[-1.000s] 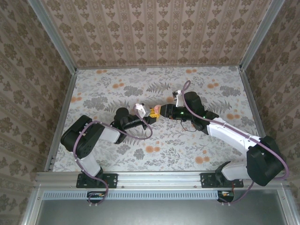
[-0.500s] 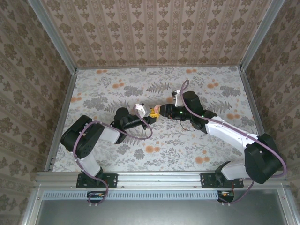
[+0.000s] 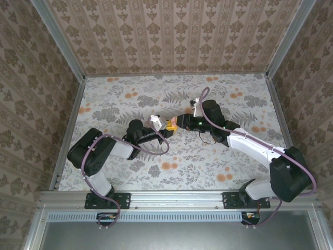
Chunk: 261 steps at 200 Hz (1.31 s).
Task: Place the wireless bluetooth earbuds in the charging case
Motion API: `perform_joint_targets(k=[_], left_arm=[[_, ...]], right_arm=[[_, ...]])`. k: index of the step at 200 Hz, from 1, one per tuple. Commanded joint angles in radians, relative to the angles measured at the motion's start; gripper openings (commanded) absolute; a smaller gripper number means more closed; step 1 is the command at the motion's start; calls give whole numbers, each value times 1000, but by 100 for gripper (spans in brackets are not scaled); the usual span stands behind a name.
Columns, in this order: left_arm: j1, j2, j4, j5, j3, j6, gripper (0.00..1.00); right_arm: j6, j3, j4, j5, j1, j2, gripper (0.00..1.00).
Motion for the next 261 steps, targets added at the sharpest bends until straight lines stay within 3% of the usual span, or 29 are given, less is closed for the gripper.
perform_joint_targets(k=[1,129,261], left_arm=[[0,-28,37,13,9,-13,11],[0,-30,36,22,16,-13,11],[0,-37,37,20,0,-7,11]], right_arm=[[-10,39,-5,-23,-2,29,31],[-135,95,-111,-100,-2,55,30],[-237,147,-261,-29,-14,-30,40]])
